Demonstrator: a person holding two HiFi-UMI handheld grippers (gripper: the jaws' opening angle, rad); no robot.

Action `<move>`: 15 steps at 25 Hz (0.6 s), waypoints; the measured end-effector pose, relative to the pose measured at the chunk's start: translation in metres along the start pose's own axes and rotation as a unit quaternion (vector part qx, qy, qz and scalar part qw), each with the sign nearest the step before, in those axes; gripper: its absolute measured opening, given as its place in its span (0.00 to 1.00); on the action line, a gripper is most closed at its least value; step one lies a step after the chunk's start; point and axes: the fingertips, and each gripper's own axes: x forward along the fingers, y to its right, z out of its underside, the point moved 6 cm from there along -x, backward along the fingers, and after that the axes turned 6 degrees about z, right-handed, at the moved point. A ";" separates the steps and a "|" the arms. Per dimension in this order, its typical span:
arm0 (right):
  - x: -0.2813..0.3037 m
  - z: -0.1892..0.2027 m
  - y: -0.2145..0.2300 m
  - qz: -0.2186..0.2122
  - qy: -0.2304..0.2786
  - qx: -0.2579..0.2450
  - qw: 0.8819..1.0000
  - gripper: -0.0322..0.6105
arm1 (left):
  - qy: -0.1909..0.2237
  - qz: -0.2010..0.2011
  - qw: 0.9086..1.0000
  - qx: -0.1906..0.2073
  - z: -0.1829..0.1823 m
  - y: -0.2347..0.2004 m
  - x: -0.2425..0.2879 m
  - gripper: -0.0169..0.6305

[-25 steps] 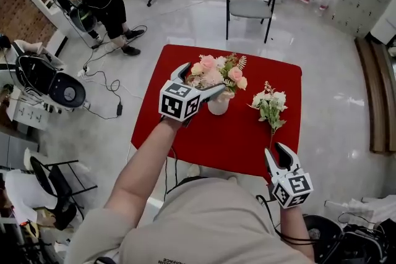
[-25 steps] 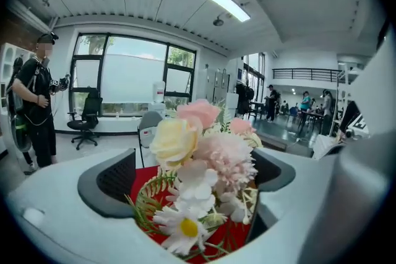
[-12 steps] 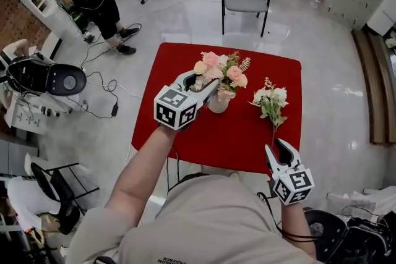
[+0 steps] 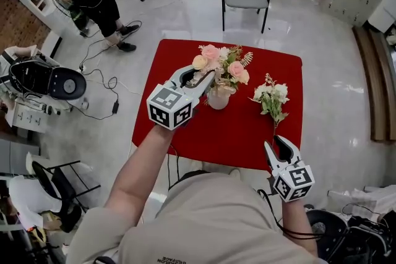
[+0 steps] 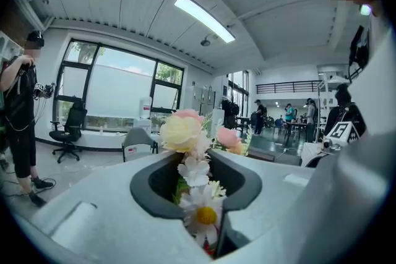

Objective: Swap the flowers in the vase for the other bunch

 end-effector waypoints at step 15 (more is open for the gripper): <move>-0.007 0.003 0.001 -0.007 0.005 0.001 1.000 0.29 | 0.038 0.005 0.999 0.003 -0.043 0.005 -0.008 0.18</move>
